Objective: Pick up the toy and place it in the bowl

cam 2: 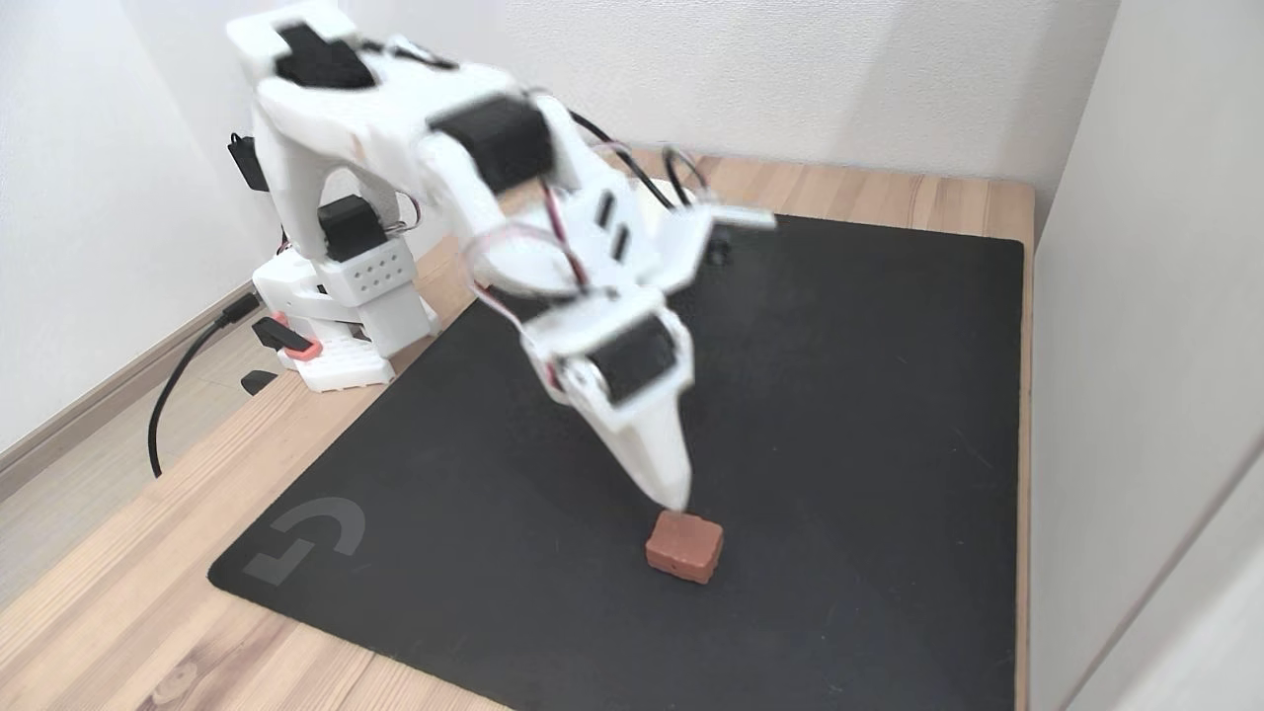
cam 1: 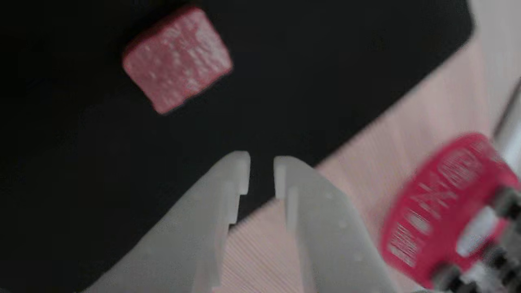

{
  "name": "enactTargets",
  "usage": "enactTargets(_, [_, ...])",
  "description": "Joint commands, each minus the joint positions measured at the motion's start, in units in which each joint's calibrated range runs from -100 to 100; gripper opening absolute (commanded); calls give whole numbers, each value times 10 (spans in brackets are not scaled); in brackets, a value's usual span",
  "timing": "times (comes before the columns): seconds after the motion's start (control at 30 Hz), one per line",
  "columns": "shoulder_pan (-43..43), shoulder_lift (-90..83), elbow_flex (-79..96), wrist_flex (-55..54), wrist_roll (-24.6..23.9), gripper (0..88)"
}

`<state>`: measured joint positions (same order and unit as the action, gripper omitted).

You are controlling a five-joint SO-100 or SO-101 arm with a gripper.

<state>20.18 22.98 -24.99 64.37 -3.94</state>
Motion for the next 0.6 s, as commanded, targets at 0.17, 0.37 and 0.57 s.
enactTargets(0.17, [-4,77,-108,26,3,23])
enactTargets(0.37, [-25,80,-147,53,3,23])
enactTargets(0.57, [-37,80,-171,106,3,23])
